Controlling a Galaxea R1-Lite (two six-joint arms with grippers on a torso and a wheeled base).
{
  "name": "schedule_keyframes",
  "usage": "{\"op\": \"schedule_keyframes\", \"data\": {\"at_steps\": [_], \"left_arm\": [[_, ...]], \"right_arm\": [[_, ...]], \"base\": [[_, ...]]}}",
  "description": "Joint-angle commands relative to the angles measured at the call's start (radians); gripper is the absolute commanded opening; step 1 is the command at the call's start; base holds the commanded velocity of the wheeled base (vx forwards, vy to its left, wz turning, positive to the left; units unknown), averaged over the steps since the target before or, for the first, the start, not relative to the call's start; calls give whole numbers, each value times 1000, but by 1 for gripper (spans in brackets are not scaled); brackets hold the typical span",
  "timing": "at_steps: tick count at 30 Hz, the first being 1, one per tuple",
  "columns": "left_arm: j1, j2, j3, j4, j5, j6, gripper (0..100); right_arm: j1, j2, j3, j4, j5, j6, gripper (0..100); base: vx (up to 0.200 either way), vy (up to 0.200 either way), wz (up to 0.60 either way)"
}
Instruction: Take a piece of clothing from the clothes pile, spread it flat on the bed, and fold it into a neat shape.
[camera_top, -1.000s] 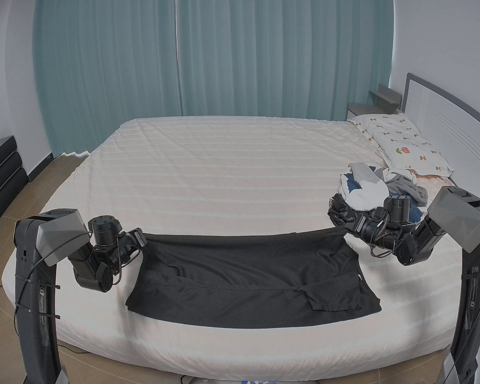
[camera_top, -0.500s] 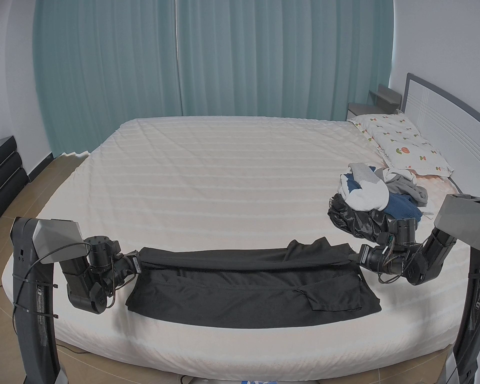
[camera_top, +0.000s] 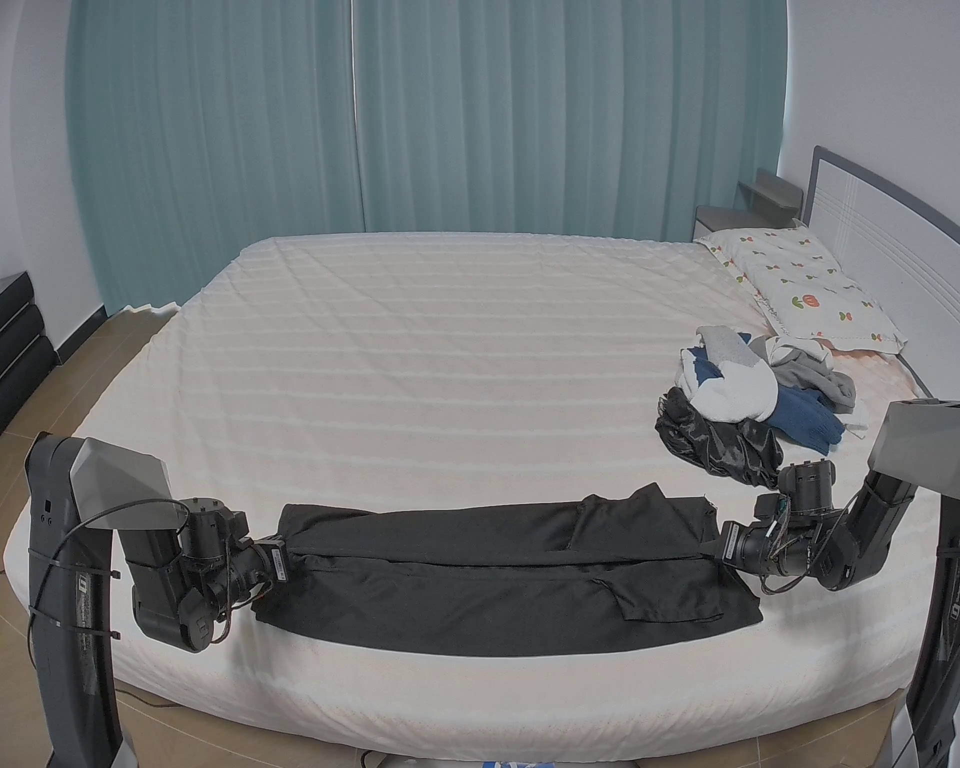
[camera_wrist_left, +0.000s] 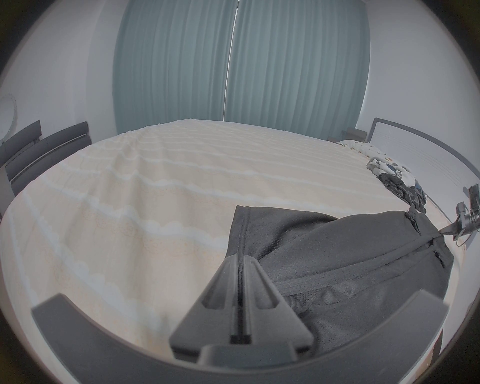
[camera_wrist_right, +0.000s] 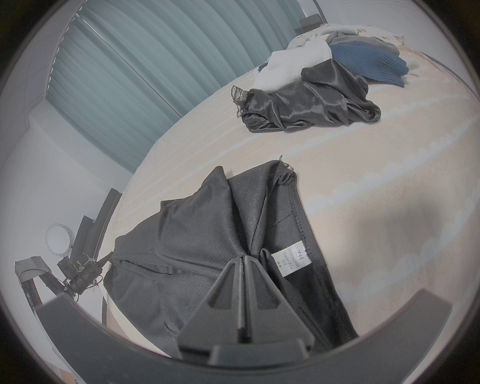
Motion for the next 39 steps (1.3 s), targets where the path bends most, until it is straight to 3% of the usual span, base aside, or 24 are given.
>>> {"op": "schedule_keyframes", "data": {"at_steps": [1,5,6,12,17,18,25,28,31,35,39], "left_arm": [[-4,5,2,0,0,-1,100],[-5,8,1,-1,2,-3,100],[-5,6,-1,-1,7,-9,100],[2,-15,39,-30,13,-24,100],[10,-106,111,-66,14,-132,100],[18,-152,131,-63,13,-175,100],[22,-195,68,-41,13,-224,100],[16,-192,-21,60,13,-270,100],[4,-186,-206,309,2,-373,100],[4,-163,-384,539,-39,-474,100],[10,-129,-506,714,-66,-489,100]], "right_arm": [[1,9,3,0,0,1,0],[2,21,1,0,2,3,0],[4,23,1,-1,2,6,100],[-8,-16,-5,-7,5,30,100],[-30,-63,-13,-61,8,130,100],[-42,-80,-23,-87,25,182,100],[-37,-29,-82,-92,48,285,100],[-36,3,-117,-92,48,335,100],[-39,37,-152,-90,49,400,100],[-47,53,-155,-90,60,409,100],[-50,55,-163,-90,88,411,100]], "base": [[0,0,0],[0,0,0],[0,0,0],[0,0,0],[0,0,0],[0,0,0],[0,0,0],[0,0,0],[0,0,0],[0,0,0],[0,0,0]]}}
